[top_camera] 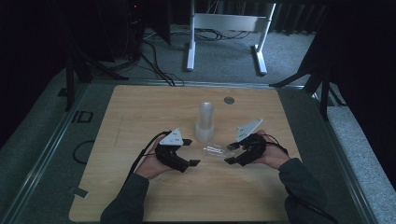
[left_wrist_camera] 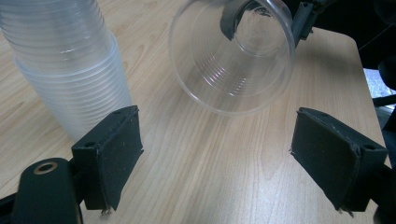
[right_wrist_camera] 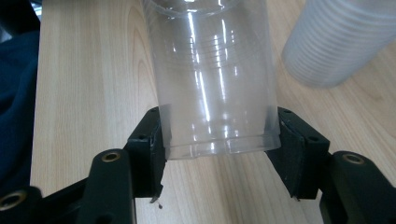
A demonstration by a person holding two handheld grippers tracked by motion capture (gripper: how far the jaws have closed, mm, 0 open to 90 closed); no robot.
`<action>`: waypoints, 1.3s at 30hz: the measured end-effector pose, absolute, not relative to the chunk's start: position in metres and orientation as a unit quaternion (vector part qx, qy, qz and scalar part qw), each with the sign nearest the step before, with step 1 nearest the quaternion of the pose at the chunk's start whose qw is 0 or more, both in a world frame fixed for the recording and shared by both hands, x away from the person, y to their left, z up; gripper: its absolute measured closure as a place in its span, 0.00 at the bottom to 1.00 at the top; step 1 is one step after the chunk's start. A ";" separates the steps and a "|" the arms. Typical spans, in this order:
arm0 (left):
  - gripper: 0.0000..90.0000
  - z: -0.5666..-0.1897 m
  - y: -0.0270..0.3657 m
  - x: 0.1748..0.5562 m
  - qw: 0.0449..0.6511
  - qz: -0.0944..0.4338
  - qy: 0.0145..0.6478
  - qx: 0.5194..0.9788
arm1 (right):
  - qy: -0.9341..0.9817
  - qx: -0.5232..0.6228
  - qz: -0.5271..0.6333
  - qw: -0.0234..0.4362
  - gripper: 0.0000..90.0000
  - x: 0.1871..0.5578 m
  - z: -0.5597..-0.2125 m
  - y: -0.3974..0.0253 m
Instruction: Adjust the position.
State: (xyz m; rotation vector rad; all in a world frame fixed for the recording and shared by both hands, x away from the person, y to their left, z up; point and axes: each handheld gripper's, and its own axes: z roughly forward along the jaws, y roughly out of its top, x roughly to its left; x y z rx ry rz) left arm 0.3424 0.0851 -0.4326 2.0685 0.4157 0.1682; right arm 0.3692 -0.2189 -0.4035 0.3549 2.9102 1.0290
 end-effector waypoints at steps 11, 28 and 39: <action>0.21 -0.432 0.085 0.342 0.498 0.078 0.174 0.846 | 0.918 0.128 0.376 0.016 0.46 0.372 -0.404 -0.223; 0.23 -0.431 0.082 0.343 0.511 0.085 0.181 0.836 | 0.886 0.141 0.442 0.017 0.46 0.372 -0.405 -0.222; 0.24 -0.430 0.081 0.346 0.536 0.064 0.184 0.822 | 0.863 0.140 0.485 0.011 0.46 0.371 -0.412 -0.216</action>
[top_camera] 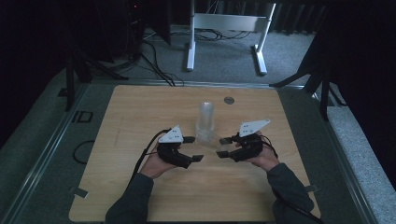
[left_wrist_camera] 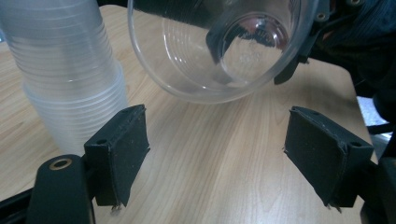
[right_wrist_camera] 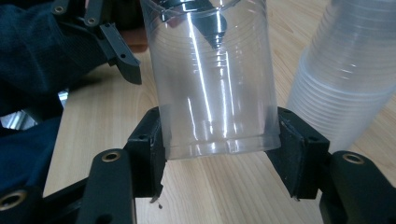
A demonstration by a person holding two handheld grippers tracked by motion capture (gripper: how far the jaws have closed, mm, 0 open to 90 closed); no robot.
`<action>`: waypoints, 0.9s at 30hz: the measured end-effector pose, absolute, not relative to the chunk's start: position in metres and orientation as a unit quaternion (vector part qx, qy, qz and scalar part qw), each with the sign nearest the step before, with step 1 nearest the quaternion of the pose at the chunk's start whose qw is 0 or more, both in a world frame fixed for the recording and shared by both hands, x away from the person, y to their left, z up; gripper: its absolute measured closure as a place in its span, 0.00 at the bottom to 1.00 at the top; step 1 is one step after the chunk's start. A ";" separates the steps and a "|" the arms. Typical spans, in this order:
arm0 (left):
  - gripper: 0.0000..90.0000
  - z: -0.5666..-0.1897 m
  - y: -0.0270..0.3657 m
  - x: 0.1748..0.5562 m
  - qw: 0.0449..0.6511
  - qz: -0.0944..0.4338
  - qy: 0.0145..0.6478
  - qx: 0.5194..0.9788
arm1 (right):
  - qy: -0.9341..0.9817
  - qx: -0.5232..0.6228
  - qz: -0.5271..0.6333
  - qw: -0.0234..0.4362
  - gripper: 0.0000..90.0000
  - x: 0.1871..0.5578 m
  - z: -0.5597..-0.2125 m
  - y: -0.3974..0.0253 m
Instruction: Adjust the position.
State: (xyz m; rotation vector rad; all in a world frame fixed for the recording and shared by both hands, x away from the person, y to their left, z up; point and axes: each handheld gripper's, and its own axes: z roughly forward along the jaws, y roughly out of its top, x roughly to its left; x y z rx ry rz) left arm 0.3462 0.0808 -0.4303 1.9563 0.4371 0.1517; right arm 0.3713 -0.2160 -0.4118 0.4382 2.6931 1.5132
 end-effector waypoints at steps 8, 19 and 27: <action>0.24 -0.430 0.081 0.348 0.559 0.049 0.187 0.807 | 0.846 0.140 0.515 0.002 0.46 0.371 -0.416 -0.214; 0.23 -0.431 0.079 0.353 0.613 0.006 0.194 0.766 | 0.828 0.142 0.542 -0.004 0.46 0.370 -0.420 -0.215; 0.23 -0.431 0.071 0.354 0.632 0.000 0.201 0.749 | 0.821 0.146 0.552 -0.005 0.47 0.369 -0.424 -0.215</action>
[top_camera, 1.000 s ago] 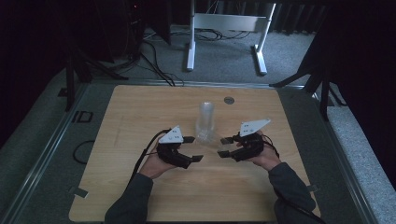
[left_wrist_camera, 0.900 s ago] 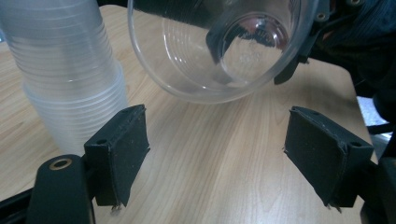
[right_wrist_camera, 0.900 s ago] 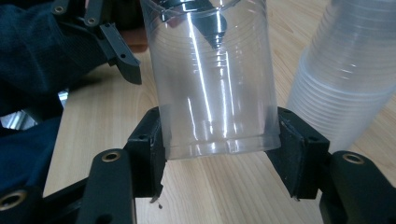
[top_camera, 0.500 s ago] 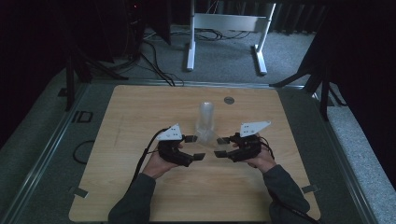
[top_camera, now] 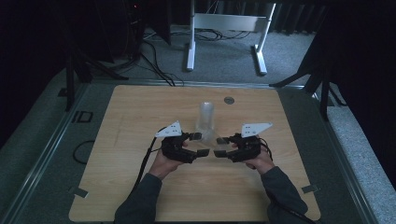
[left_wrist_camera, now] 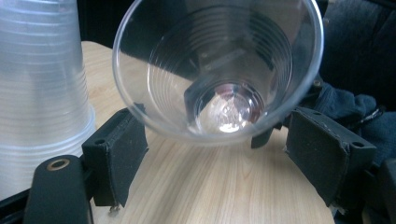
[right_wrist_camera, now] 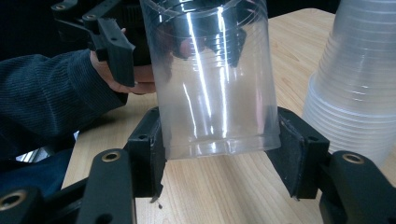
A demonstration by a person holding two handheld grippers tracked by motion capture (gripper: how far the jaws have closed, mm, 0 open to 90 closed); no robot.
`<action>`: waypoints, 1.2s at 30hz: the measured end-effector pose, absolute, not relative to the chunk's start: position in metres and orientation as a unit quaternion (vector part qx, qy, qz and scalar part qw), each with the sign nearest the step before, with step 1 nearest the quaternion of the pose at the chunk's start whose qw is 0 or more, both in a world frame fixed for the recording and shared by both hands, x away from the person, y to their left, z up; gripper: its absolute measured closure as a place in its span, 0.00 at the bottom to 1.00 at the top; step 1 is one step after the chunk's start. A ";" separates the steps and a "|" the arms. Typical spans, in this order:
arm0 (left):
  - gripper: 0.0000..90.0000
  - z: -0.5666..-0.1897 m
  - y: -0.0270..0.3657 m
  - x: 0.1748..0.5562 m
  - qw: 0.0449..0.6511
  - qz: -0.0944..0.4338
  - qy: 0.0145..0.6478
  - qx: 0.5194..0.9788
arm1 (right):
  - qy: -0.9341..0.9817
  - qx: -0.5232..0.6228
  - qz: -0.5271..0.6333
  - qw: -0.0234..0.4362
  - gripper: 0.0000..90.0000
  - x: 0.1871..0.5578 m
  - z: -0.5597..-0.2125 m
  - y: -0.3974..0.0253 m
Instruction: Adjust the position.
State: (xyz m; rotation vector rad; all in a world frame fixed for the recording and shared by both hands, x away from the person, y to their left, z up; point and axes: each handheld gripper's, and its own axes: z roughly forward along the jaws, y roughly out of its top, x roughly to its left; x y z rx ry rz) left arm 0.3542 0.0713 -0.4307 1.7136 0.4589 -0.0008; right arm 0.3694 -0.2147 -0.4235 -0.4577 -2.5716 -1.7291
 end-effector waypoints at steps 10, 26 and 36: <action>0.22 -0.430 0.065 0.355 0.643 -0.010 0.199 0.740 | -0.818 -0.144 -0.557 0.005 0.47 0.369 -0.424 -0.213; 0.22 -0.430 0.058 0.356 0.660 -0.012 0.210 0.721 | -0.811 -0.149 -0.566 0.002 0.46 0.368 -0.428 -0.213; 0.23 -0.431 0.055 0.357 0.675 -0.011 0.222 0.703 | -0.813 -0.146 -0.564 0.004 0.46 0.368 -0.429 -0.210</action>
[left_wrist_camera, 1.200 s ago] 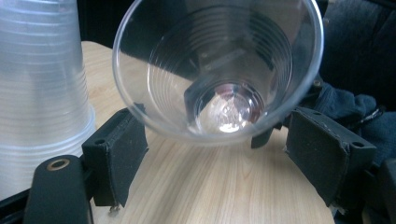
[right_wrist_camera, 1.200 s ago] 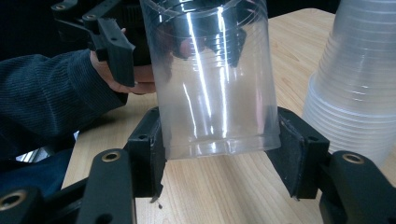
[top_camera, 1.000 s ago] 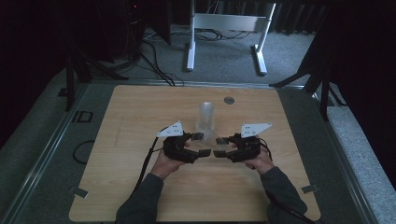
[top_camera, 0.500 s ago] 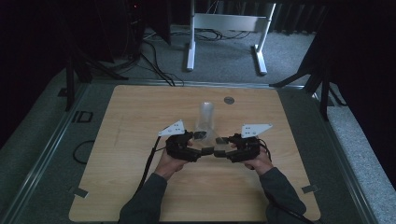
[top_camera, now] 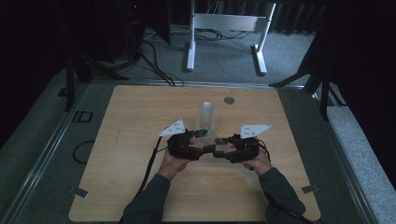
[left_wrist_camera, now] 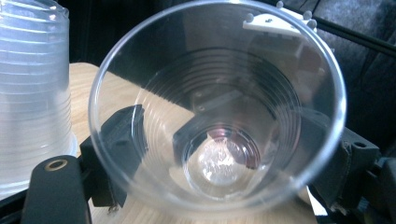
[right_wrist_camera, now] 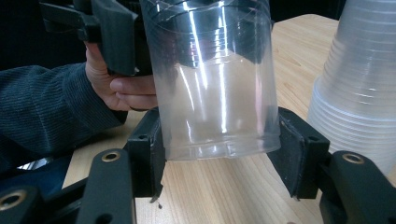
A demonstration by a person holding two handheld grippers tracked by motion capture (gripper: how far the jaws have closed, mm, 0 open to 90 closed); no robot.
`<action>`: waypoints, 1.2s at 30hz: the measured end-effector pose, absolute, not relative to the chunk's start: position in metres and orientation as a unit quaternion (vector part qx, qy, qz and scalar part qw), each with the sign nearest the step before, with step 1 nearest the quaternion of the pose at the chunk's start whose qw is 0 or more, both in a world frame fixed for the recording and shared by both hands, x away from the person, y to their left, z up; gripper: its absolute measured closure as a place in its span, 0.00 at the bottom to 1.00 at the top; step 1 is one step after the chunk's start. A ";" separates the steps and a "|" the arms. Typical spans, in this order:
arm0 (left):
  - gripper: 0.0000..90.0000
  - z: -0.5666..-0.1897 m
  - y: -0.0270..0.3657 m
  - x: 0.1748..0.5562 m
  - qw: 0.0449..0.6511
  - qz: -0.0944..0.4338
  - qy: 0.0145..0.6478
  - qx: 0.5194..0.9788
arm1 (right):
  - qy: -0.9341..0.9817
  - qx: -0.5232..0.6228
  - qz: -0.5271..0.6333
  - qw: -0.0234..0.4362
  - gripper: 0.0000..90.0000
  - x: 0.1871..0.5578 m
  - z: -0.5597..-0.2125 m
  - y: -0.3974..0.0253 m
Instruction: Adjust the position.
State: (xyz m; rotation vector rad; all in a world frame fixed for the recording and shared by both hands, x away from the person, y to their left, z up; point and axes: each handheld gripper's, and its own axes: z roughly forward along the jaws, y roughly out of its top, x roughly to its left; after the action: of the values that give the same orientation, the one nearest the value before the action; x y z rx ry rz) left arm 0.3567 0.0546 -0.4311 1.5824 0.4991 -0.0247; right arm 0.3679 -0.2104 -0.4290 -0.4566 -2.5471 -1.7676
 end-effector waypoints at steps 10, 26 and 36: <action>0.30 -0.433 0.053 0.355 0.685 -0.001 0.228 0.692 | -0.815 -0.145 -0.561 0.005 0.46 0.368 -0.428 -0.210; 0.35 -0.432 0.053 0.355 0.687 -0.004 0.226 0.691 | -0.827 -0.142 -0.543 0.003 0.41 0.367 -0.426 -0.207; 0.35 -0.431 0.057 0.354 0.676 0.009 0.227 0.701 | -0.847 -0.153 -0.509 -0.018 0.31 0.365 -0.422 -0.212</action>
State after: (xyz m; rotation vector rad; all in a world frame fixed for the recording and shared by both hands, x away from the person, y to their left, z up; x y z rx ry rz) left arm 0.3544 0.0570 -0.4306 1.5766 0.5104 0.0197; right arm 0.3647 -0.2118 -0.4220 -0.4871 -2.6907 -1.6173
